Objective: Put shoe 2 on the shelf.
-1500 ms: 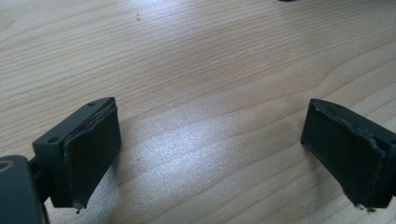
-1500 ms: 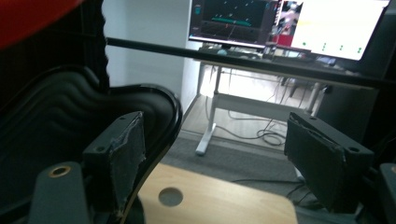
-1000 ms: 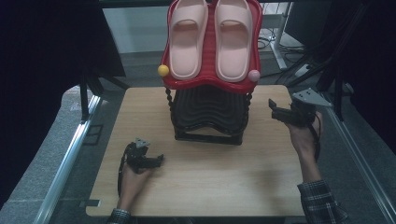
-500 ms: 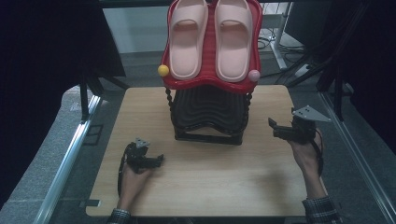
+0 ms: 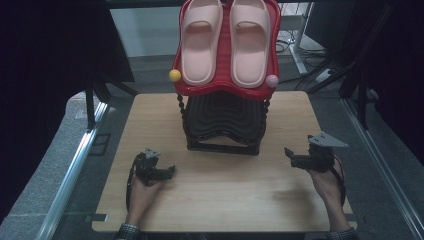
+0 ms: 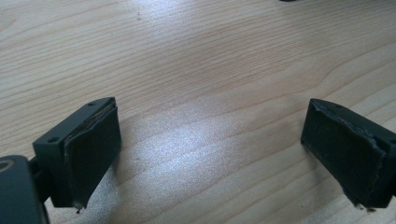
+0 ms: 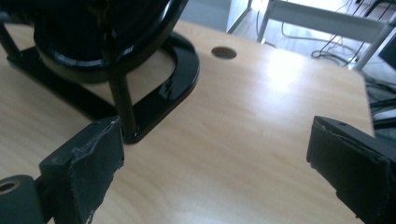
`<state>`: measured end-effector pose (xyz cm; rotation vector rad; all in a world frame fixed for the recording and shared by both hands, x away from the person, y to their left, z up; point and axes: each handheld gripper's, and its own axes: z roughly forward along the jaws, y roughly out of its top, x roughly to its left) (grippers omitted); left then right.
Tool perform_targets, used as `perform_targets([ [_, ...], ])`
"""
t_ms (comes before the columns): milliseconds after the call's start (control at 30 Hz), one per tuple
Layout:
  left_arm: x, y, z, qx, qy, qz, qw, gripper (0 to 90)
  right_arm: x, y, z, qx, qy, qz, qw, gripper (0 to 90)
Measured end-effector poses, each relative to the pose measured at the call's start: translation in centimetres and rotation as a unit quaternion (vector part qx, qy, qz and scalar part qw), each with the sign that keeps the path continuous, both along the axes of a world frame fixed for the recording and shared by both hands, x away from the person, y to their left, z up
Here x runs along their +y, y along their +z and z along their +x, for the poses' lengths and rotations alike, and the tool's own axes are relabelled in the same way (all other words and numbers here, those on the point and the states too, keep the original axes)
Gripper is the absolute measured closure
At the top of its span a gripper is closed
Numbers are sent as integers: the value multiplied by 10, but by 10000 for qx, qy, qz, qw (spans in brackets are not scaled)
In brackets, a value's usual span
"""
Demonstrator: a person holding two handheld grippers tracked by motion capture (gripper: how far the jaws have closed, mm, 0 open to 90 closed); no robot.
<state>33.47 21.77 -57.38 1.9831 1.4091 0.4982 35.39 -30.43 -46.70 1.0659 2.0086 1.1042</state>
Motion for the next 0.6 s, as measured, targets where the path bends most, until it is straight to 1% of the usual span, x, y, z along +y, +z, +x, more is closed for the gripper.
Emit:
perform_targets([
  [67, 0, 0, 0, 1, 2, -7, 10000, 47, 1, -6, -2, 97, 42, 25, 9999, 39],
  [167, 0, 0, 0, -2, 2, -6, 10000, 47, 3, -17, -4, 249, 124, 0, 9996, 39],
  [333, 0, 0, 0, -1, 3, -6, 10000, 47, 7, -35, -7, 529, 271, -28, 9982, 39],
  [433, 0, 0, 0, -1, 2, -7, 10000, 47, 9, -48, -9, 742, 342, -45, 9966, 39],
  [600, -1, 0, -1, 2, 2, 1, 10000, 47, 14, -64, -12, 987, 433, -138, 9941, 39],
])
